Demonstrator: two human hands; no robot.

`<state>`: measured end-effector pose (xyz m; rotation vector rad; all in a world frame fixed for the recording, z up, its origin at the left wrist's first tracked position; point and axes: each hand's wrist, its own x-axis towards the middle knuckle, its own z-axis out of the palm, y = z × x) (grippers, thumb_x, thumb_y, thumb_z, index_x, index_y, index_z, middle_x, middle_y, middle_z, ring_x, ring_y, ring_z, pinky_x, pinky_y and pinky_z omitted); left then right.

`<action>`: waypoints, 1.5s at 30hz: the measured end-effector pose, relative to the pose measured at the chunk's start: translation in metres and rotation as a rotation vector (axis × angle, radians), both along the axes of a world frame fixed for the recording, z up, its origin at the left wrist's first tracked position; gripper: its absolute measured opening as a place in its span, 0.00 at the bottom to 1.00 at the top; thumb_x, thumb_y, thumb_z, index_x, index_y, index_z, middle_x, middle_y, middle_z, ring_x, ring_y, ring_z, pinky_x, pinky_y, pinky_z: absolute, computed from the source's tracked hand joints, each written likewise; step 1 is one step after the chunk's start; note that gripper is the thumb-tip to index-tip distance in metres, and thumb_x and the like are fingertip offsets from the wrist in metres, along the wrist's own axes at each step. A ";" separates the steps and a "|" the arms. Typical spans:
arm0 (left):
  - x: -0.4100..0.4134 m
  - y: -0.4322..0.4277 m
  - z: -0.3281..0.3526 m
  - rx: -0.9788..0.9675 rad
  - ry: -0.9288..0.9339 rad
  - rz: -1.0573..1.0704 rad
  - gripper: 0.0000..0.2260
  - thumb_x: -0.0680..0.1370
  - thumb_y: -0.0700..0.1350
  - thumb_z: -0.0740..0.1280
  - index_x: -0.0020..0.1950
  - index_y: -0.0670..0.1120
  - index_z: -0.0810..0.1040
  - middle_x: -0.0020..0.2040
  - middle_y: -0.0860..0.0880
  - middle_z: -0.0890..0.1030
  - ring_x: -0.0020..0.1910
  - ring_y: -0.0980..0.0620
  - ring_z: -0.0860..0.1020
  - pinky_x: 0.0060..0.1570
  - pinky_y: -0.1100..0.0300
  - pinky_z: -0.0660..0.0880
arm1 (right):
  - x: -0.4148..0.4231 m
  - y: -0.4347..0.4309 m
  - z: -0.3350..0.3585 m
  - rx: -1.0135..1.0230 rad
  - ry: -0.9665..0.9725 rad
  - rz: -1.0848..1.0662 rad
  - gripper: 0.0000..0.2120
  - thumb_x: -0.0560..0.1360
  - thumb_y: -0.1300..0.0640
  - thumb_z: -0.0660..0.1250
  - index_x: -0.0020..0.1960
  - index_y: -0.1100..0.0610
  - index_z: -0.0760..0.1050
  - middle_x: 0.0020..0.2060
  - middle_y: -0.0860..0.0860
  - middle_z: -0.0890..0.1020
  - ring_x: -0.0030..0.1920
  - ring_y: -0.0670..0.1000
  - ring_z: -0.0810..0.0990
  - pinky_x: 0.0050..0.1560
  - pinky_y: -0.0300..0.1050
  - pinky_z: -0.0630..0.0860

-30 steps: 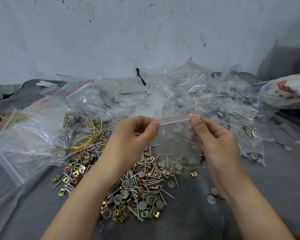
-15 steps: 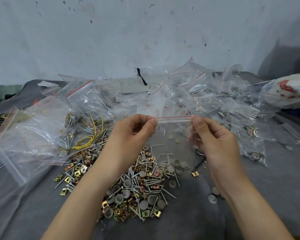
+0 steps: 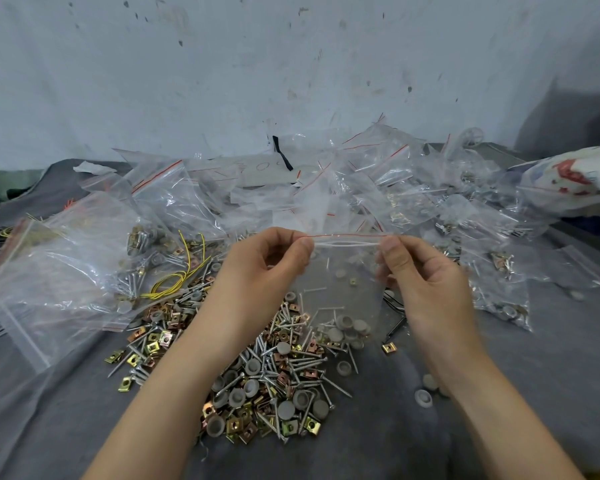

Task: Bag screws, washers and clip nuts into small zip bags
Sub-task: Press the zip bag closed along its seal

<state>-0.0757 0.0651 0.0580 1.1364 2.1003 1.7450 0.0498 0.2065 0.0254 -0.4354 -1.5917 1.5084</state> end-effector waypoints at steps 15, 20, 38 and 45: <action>0.000 -0.003 0.001 -0.025 0.010 -0.014 0.05 0.78 0.50 0.68 0.46 0.50 0.82 0.41 0.49 0.83 0.40 0.57 0.79 0.44 0.66 0.76 | 0.000 -0.001 -0.002 0.073 -0.066 -0.033 0.09 0.71 0.43 0.71 0.41 0.49 0.83 0.32 0.43 0.83 0.35 0.38 0.79 0.41 0.28 0.74; 0.001 -0.002 0.002 -0.024 0.021 -0.026 0.06 0.79 0.50 0.67 0.47 0.50 0.82 0.40 0.50 0.83 0.39 0.60 0.79 0.42 0.69 0.74 | 0.000 0.000 -0.002 0.071 -0.068 -0.015 0.08 0.72 0.43 0.70 0.39 0.44 0.84 0.33 0.44 0.84 0.35 0.40 0.79 0.41 0.31 0.75; 0.005 -0.002 0.003 -0.008 0.025 -0.058 0.06 0.79 0.49 0.67 0.46 0.49 0.81 0.42 0.46 0.83 0.45 0.45 0.80 0.47 0.57 0.76 | 0.004 -0.006 0.006 0.078 -0.034 0.031 0.06 0.69 0.49 0.73 0.43 0.51 0.83 0.33 0.41 0.85 0.34 0.35 0.80 0.37 0.26 0.73; 0.006 -0.001 0.004 -0.009 0.039 -0.071 0.06 0.79 0.48 0.67 0.46 0.48 0.81 0.42 0.44 0.82 0.39 0.49 0.78 0.46 0.55 0.75 | 0.007 -0.003 0.005 0.047 -0.091 0.075 0.10 0.65 0.43 0.75 0.44 0.44 0.86 0.41 0.48 0.87 0.41 0.44 0.85 0.44 0.38 0.81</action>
